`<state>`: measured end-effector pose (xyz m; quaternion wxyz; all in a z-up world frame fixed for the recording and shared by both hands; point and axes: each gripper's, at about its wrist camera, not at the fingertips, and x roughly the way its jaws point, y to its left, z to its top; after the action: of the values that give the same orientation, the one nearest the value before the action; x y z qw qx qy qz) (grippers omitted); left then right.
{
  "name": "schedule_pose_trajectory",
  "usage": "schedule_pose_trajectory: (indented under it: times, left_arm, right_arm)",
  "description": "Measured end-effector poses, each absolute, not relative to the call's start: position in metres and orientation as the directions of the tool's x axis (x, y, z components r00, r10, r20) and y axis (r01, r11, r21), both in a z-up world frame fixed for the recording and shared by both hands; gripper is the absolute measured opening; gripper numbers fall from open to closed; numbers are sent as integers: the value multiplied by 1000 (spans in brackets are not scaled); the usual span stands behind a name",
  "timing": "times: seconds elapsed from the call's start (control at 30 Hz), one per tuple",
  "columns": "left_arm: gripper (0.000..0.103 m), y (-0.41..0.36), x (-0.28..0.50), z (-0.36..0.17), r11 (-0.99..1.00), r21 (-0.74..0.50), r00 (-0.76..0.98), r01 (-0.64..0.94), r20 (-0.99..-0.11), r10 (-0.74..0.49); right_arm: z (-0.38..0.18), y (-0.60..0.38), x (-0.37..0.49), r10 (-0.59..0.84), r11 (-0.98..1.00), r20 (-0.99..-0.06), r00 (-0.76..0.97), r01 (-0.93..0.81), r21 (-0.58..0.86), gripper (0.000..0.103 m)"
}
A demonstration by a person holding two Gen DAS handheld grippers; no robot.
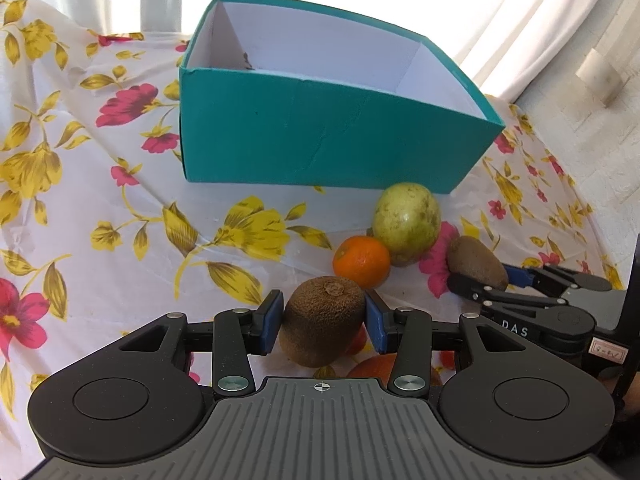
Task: Organize fruits
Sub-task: 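Grasp a brown kiwi with the left gripper while the right gripper grasps another kiwi, then lower the kiwi into the teal box and open the left gripper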
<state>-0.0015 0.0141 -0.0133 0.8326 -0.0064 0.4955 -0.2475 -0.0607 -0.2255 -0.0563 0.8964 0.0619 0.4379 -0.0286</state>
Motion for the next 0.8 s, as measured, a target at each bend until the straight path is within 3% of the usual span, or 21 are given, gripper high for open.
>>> schedule_pose_trajectory:
  times: [0.8]
  left_arm:
    - [48, -31, 52, 51, 856, -177, 503, 487, -744, -440]
  right_arm:
    - [-4, -242, -69, 5, 980, -703, 711, 136, 144, 50]
